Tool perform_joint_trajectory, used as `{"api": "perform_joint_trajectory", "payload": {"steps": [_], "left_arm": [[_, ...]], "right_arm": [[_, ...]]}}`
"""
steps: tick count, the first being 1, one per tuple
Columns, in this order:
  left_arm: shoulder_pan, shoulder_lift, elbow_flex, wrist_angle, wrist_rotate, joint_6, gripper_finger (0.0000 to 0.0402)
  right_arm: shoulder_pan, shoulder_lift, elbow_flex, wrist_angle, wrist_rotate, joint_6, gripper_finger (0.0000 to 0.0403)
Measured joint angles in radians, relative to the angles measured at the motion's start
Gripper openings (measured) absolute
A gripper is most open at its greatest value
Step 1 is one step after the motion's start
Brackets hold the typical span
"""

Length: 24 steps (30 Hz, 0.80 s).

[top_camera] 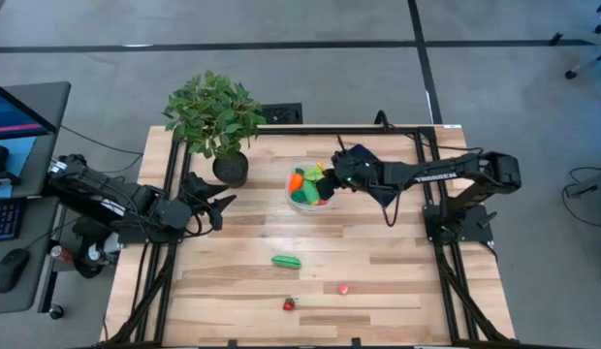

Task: Pick and placing Produce into tupperware
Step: Put the yellow corn into the transparent bin

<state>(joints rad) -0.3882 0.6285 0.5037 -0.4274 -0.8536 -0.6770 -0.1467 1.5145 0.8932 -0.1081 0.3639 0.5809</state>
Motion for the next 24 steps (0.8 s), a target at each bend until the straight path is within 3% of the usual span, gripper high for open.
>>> {"api": "perform_joint_trajectory", "payload": {"steps": [8,16,24], "left_arm": [[0.0,0.0,0.0,0.0,-0.026,-0.007,0.0183],[0.0,0.0,0.0,0.0,-0.023,-0.03,0.0183],[0.0,0.0,0.0,0.0,-0.024,-0.042,0.0183]], "right_arm": [[0.015,0.129,-0.002,0.114,-0.048,0.059,0.0022],[0.033,0.171,-0.001,0.148,-0.054,0.058,0.0023],[0.033,0.175,-0.001,0.153,-0.08,0.04,0.0076]]}}
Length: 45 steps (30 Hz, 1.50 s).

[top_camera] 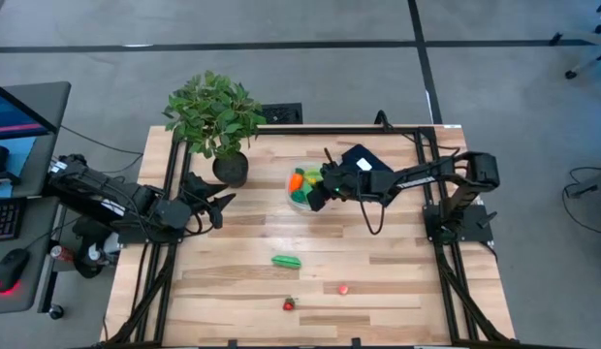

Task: Pick and placing Produce into tupperware
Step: Put the yellow corn into the transparent bin, then put the green peas into the transparent bin

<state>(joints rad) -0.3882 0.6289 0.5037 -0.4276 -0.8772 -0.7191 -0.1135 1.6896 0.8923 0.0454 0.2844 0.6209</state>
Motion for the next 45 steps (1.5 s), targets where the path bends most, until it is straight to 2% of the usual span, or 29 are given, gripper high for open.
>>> {"api": "perform_joint_trajectory", "payload": {"steps": [8,13,17,27,38,45], "left_arm": [[0.0,0.003,0.0,0.004,0.021,-0.056,0.0183],[0.0,0.059,0.0,0.078,0.179,0.011,0.0183],[0.0,0.16,0.0,0.149,0.3,0.078,0.0183],[0.0,0.48,0.0,0.427,0.425,0.244,0.0183],[0.001,0.741,0.0,0.728,0.534,0.46,0.0183],[0.003,0.921,0.004,0.976,0.584,0.61,0.0183]], "right_arm": [[0.01,-0.07,0.0,-0.035,-0.006,-0.008,0.0108],[0.062,-0.176,0.0,-0.148,-0.085,-0.098,0.0109],[0.139,-0.264,0.0,-0.295,-0.088,-0.143,0.0108],[0.366,-0.431,0.0,-0.481,-0.077,-0.153,0.0108],[0.557,-0.476,0.0,-0.735,-0.074,0.058,0.0108],[0.653,-0.475,0.0,-0.806,-0.033,0.159,0.0108]]}}
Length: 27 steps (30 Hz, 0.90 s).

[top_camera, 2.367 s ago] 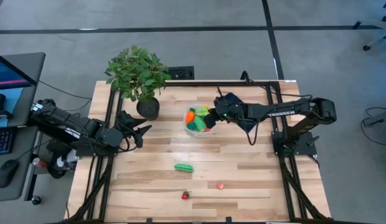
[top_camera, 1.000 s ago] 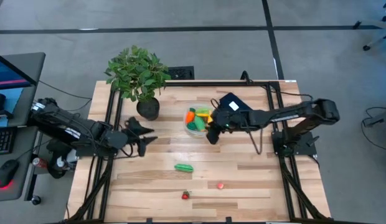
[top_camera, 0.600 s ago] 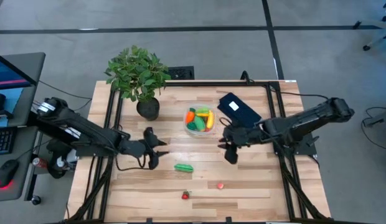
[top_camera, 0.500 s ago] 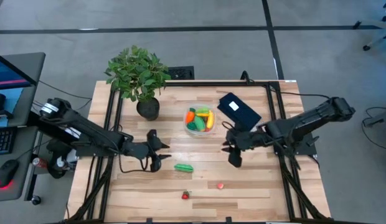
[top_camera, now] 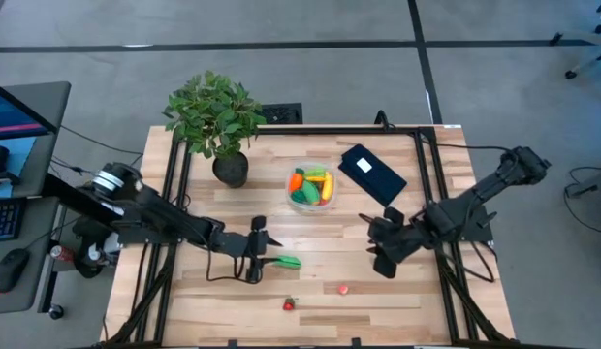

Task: Pick and placing Produce into tupperware
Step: Put the green peas into the transparent bin

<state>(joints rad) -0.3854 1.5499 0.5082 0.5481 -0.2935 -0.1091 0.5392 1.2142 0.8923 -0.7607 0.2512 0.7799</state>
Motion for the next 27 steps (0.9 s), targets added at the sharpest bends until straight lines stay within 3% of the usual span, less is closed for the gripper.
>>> {"api": "perform_joint_trajectory", "payload": {"steps": [4,12,22,27], "left_arm": [[0.008,0.083,0.048,0.022,0.004,0.017,0.0183],[0.045,0.199,0.135,0.02,0.116,0.017,0.0183],[0.076,0.204,0.141,-0.06,0.275,0.019,0.0183],[0.077,0.204,0.141,-0.097,0.289,0.019,0.0183]], "right_arm": [[0.042,0.0,0.0,-0.023,0.019,0.046,0.0108],[0.084,0.0,0.0,-0.053,0.019,0.087,0.0108],[0.089,0.0,0.0,-0.068,0.02,0.087,0.0108],[0.089,0.001,0.0,-0.073,0.023,0.086,0.0108]]}}
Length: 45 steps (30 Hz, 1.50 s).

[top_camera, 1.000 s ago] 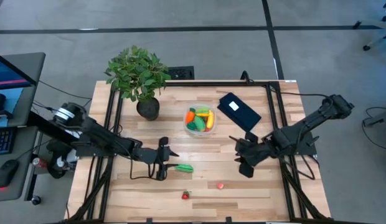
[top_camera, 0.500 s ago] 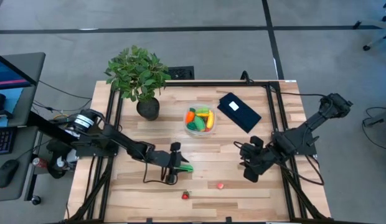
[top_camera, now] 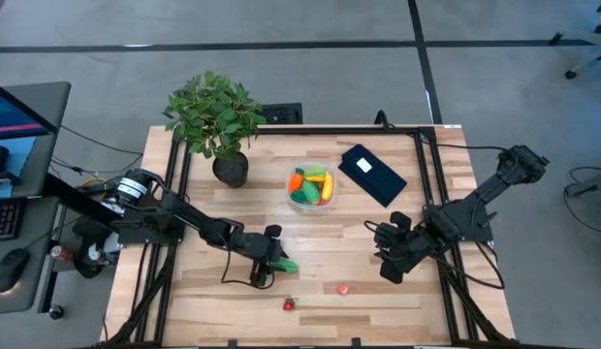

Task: Pick and placing Produce into tupperware
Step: Put the green peas into the transparent bin

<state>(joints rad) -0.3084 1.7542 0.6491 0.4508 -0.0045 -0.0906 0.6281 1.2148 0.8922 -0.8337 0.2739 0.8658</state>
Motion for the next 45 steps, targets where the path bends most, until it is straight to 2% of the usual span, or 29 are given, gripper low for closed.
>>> {"api": "perform_joint_trajectory", "payload": {"steps": [14,34,45], "left_arm": [[0.001,0.0,0.0,-0.073,0.009,0.002,0.0183],[0.001,0.0,0.0,-0.087,-0.011,-0.001,0.0182],[0.001,-0.002,0.0,-0.085,-0.011,-0.001,0.0135]], "right_arm": [[-0.002,0.0,0.0,0.0,0.045,-0.001,0.0108],[-0.043,0.0,0.0,-0.001,0.046,-0.033,0.0108],[-0.043,0.0,0.0,-0.001,0.046,-0.035,0.0108]]}}
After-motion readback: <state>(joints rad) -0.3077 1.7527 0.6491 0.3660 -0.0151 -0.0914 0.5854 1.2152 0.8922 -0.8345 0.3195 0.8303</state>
